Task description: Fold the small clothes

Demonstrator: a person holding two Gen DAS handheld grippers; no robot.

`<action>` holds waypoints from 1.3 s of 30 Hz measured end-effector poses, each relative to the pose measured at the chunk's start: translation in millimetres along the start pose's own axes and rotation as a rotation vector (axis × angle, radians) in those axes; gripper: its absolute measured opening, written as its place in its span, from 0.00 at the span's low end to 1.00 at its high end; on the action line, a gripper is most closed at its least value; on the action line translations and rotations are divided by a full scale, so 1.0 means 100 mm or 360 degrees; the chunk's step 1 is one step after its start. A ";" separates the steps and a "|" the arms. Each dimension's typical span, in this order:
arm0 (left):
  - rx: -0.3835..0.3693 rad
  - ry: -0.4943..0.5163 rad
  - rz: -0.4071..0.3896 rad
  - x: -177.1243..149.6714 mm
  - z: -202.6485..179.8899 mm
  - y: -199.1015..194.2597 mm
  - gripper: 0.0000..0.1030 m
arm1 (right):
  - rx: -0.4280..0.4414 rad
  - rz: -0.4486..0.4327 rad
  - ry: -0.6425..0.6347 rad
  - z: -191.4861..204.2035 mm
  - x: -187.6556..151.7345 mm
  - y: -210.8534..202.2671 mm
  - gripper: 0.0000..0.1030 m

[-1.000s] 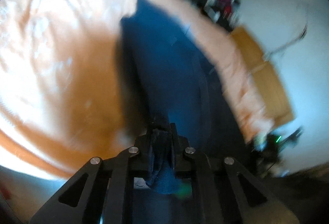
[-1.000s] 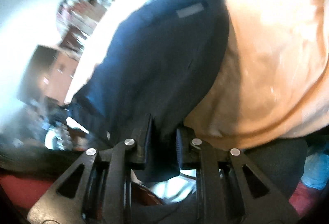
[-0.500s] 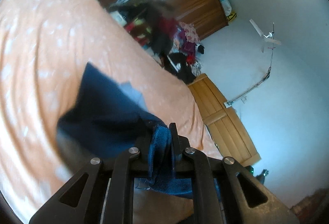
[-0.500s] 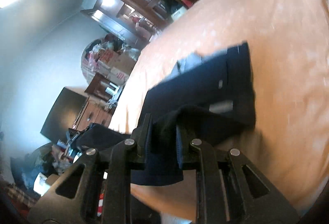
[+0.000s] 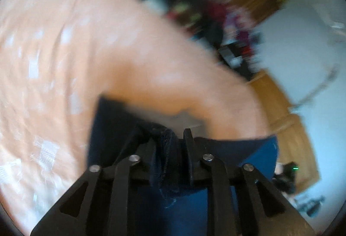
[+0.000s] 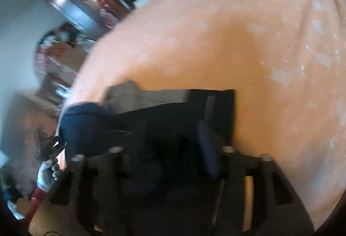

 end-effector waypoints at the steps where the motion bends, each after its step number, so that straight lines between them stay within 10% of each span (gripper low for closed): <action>1: 0.0065 -0.0039 0.0080 -0.11 0.18 0.21 0.24 | -0.0008 0.0038 0.0022 -0.08 -0.06 0.12 0.63; 9: 0.0028 0.0098 0.0035 -0.13 0.08 0.32 0.35 | -0.0091 0.0140 -0.0260 -0.01 -0.24 0.53 0.69; 14: 0.0032 0.0159 0.0049 -0.09 -0.13 0.30 0.49 | -0.0046 0.0137 -0.0231 0.01 -0.20 0.53 0.05; 20: -0.0131 0.0151 -0.0106 0.17 -0.25 0.09 0.45 | -0.0017 -0.0048 -0.0149 -0.13 0.10 0.27 0.04; 23: 0.0014 0.0033 -0.0062 0.17 0.04 0.18 0.44 | -0.0108 0.0163 -0.0175 -0.27 -0.16 0.52 0.07; 33: 0.0166 0.0234 -0.0326 0.00 0.04 -0.61 0.58 | -0.0146 0.0115 -0.0194 -0.19 -0.26 0.54 0.08; 39: 0.0180 0.0445 -0.0028 -0.62 -0.08 -0.60 0.58 | -0.0139 0.0105 -0.0161 -0.18 -0.30 0.56 0.10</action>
Point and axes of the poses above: each gripper's, at about its wrist camera, not at the fingertips, and y roughly the way its jaws point, z to its left, x to its top, the point moved 5 cm from there along y, roughly the way its jaws point, and after that the axes turned 11 degrees about -z, right-handed, at the moved point
